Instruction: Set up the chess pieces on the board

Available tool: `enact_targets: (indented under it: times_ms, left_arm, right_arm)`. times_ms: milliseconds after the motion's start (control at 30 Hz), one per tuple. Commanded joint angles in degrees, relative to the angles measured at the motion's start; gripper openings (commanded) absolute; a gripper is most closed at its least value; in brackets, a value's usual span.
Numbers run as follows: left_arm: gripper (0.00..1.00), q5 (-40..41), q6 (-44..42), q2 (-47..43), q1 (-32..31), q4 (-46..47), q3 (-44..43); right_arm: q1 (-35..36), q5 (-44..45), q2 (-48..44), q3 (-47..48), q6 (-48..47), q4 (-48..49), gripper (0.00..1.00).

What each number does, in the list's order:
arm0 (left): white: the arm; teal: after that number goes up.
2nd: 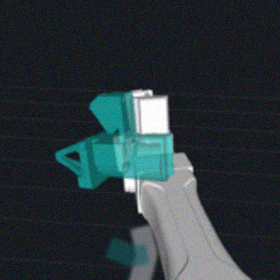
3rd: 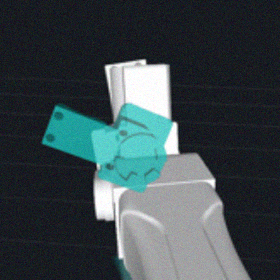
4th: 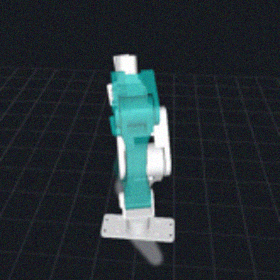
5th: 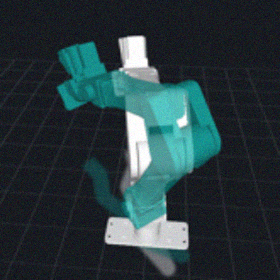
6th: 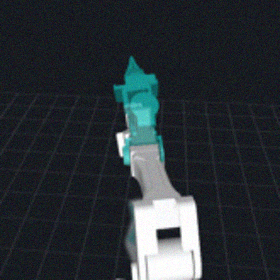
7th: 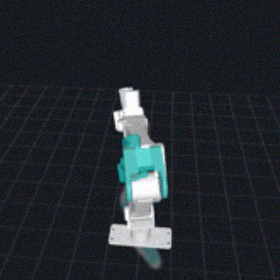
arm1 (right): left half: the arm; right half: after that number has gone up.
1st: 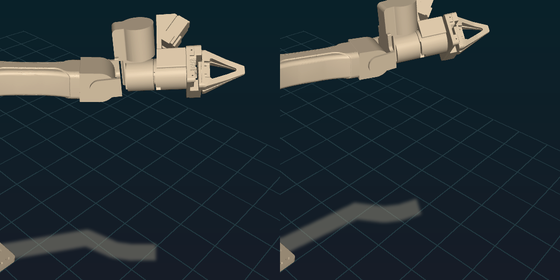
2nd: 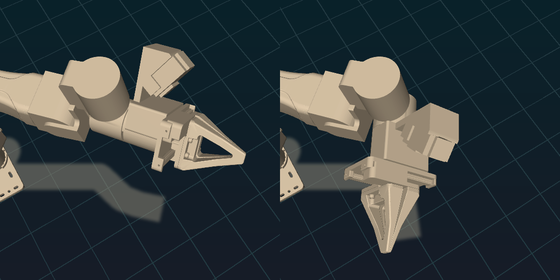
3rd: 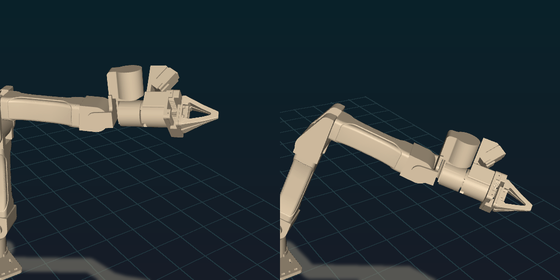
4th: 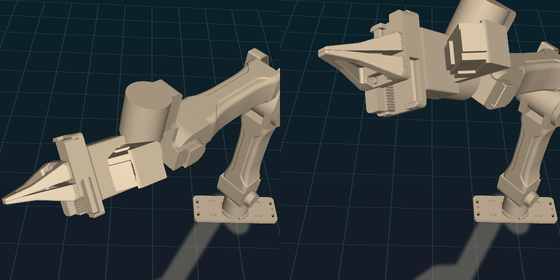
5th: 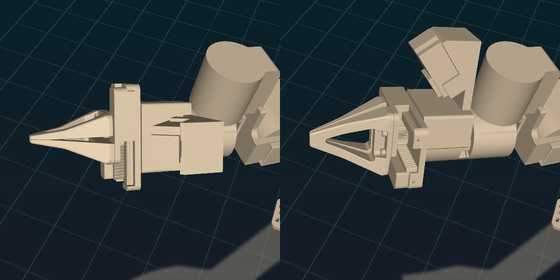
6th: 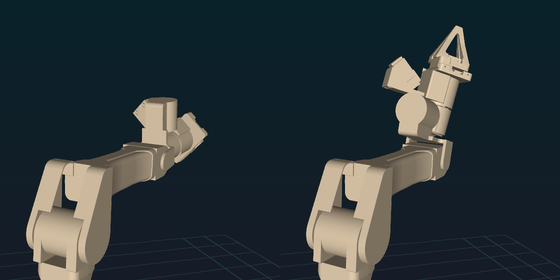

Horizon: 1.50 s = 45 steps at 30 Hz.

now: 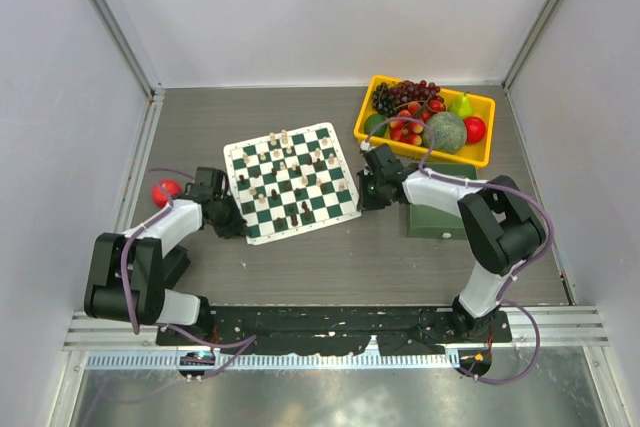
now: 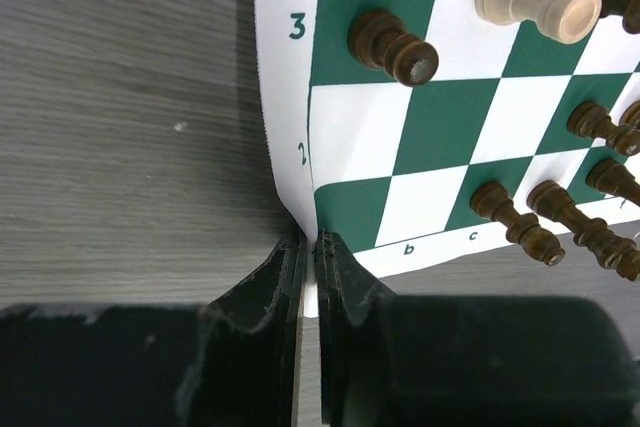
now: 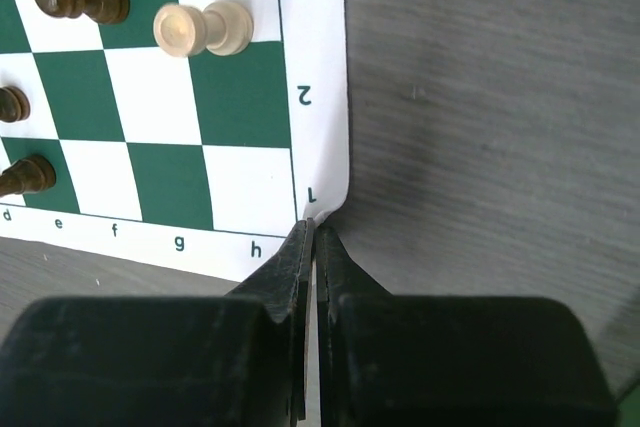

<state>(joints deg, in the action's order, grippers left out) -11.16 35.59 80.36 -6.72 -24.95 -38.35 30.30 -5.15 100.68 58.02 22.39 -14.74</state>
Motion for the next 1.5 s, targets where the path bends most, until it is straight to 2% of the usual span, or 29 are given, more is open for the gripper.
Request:
enact_targets:
  times_ms: [0,667,1033,1467]
  left_arm:
    - [0.15,0.35,0.35,-2.22,-2.24,0.87,2.13]
    - [0.15,1.93,4.3,-14.17,-8.48,2.18,15.22]
    - [0.16,3.95,9.14,-22.08,-14.1,0.96,21.64]
    - [0.17,4.92,10.9,-26.21,-16.22,-1.24,23.93]
  right_arm:
    - [-0.16,2.95,-5.06,-3.52,0.28,-0.9,0.05]
    - [1.51,3.39,-20.26,-21.89,2.74,1.21,0.05]
    - [4.58,4.09,-24.39,-27.43,5.11,0.68,0.05]
    - [6.08,7.26,-30.63,-31.21,6.79,-2.65,0.05]
